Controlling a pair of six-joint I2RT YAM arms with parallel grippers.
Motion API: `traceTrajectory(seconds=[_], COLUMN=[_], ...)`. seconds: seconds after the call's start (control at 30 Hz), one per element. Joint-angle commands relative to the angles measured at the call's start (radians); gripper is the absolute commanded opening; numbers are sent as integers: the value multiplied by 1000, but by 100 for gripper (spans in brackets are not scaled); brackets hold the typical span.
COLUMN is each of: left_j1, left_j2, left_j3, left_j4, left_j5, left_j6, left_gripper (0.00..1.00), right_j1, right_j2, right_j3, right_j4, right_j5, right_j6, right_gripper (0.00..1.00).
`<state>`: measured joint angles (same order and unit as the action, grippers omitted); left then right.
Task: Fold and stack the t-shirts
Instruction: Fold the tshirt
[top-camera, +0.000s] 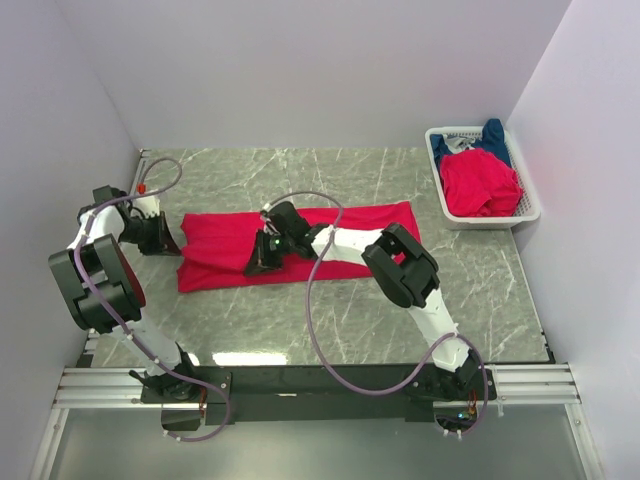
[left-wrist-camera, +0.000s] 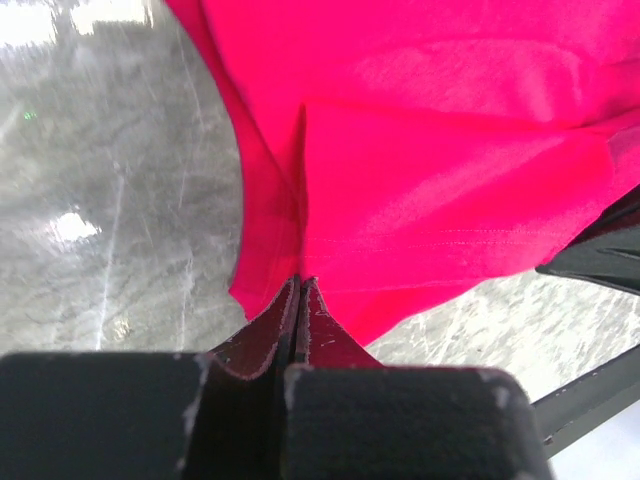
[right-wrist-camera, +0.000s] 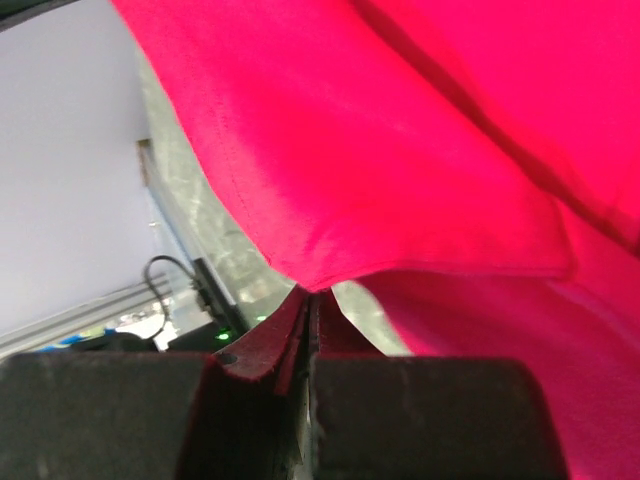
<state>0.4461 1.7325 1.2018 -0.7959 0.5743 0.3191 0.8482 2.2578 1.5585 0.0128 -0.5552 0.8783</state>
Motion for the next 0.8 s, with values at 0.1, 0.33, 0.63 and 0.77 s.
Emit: traceTrajectory(seconds=[0.1, 0.33, 0.63, 0.77], left_j1=[-6, -40, -84, -86], left_j2=[16, 70, 160, 185], left_j3=[94, 177, 265, 277], left_j4=[-23, 1, 106, 175], left_j5=[68, 111, 125, 133], left_j6=[-12, -80, -205, -271], left_gripper=[1, 1, 1, 1], right_j1=[-29, -86, -130, -149], right_j2=[-93, -49, 31, 55], right_j3=[63, 123, 212, 236], right_j4=[52, 49, 52, 61], right_j5=[-35, -8, 8, 2], right_j6=[34, 16, -15, -27], right_gripper=[0, 0, 0, 0])
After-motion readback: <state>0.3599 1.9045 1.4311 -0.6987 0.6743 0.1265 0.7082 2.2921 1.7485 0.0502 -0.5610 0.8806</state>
